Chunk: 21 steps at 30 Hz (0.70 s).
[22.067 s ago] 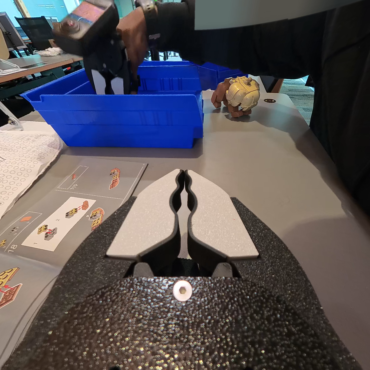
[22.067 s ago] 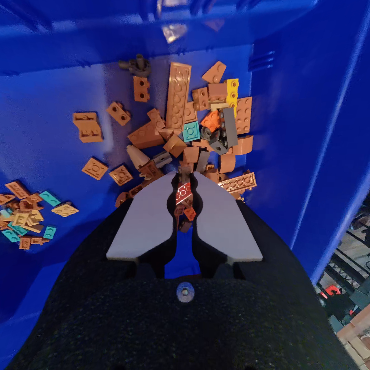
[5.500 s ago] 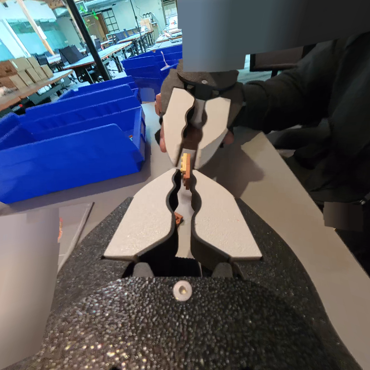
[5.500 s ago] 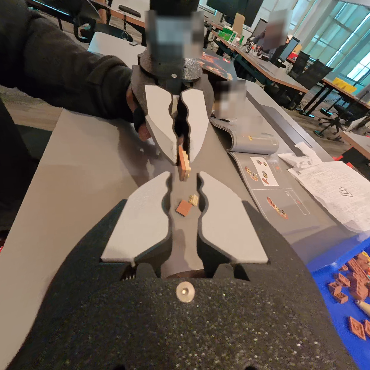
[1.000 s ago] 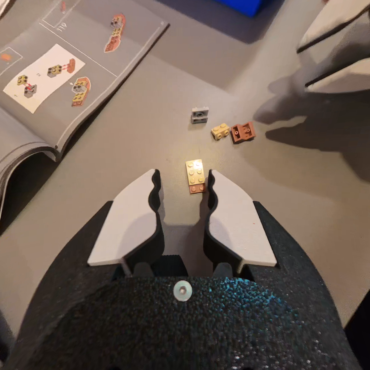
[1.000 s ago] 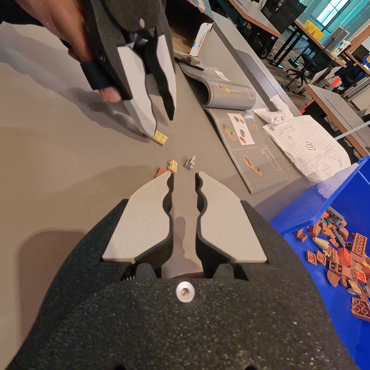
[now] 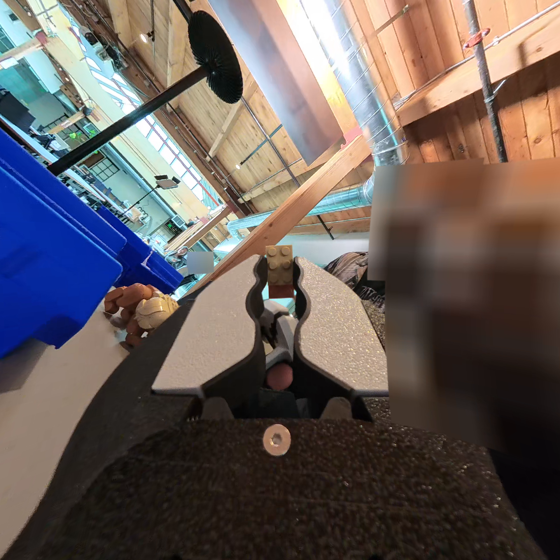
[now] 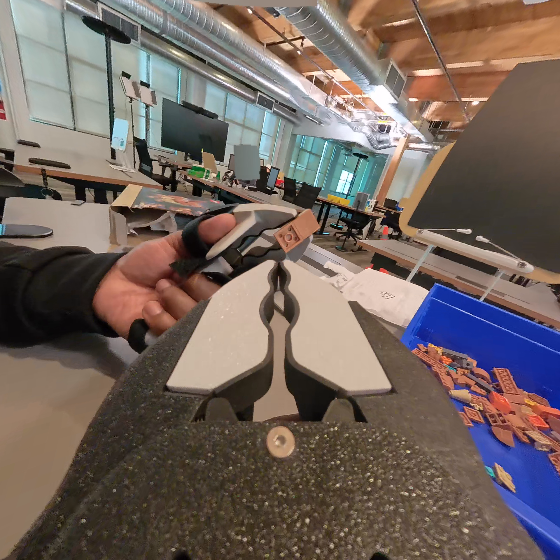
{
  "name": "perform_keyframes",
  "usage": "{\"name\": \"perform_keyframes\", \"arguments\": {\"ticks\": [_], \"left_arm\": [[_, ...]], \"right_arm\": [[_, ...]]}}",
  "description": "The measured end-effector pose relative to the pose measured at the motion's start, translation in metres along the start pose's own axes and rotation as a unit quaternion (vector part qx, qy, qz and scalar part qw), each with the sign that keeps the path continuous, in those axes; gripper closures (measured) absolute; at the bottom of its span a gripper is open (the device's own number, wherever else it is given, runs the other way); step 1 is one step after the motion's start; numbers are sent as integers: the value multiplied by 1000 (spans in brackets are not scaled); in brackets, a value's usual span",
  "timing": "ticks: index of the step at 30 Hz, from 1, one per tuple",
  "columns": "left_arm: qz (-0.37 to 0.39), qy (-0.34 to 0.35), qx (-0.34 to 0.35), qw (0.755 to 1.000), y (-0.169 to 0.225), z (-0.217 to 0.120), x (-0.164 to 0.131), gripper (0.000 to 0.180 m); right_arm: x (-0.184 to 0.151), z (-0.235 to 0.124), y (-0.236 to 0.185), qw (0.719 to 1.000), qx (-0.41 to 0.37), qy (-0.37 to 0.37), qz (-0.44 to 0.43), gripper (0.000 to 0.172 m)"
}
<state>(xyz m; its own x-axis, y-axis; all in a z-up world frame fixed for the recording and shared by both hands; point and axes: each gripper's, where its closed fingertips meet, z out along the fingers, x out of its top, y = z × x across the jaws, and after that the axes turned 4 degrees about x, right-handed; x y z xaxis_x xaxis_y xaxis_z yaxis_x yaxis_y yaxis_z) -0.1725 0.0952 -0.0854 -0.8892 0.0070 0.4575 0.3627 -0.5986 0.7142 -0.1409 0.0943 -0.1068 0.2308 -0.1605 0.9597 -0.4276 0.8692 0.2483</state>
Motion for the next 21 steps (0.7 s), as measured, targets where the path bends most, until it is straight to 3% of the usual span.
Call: {"name": "perform_keyframes", "arguments": {"ticks": [21], "left_arm": [[29,-54,26,998,-5,11,-25,165]], "right_arm": [[1,-7,17,999,-31,14,24,172]]}}
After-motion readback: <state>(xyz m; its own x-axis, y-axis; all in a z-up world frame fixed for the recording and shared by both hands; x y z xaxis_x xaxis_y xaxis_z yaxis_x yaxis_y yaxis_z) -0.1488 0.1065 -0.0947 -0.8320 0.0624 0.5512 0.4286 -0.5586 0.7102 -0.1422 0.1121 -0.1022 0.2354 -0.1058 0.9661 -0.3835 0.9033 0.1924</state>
